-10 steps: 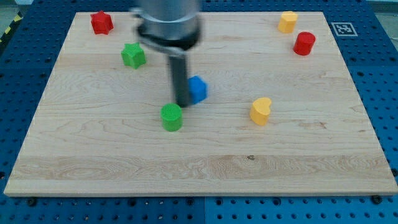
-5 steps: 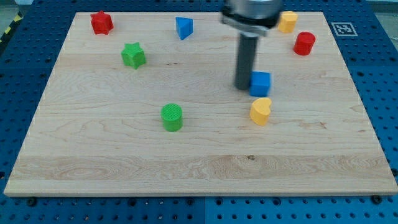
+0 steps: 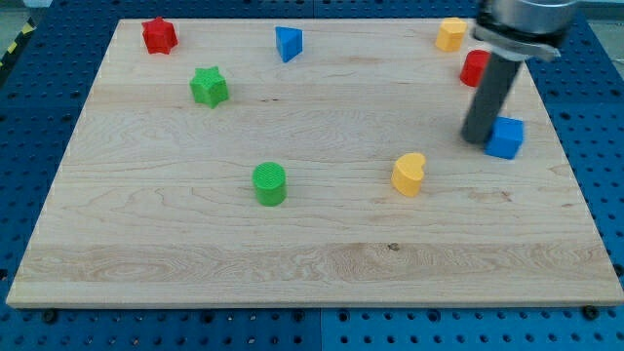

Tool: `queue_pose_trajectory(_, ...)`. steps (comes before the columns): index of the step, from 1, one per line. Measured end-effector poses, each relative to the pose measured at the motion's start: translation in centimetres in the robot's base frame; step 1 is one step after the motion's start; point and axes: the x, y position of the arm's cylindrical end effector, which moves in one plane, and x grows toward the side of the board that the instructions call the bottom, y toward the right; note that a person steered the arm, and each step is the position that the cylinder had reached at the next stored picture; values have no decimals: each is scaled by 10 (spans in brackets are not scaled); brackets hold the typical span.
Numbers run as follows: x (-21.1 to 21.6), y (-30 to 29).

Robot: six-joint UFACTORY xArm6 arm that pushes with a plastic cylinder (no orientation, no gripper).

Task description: Push the blue cube right in the center of the board

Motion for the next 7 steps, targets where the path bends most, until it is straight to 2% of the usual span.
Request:
queue_pose_trajectory(1, 0, 22)
queue_pose_trajectory(2, 5, 7)
queue_pose_trajectory(4, 68, 7)
queue_pose_trajectory(5, 78, -15)
queue_pose_trajectory(7, 34, -156)
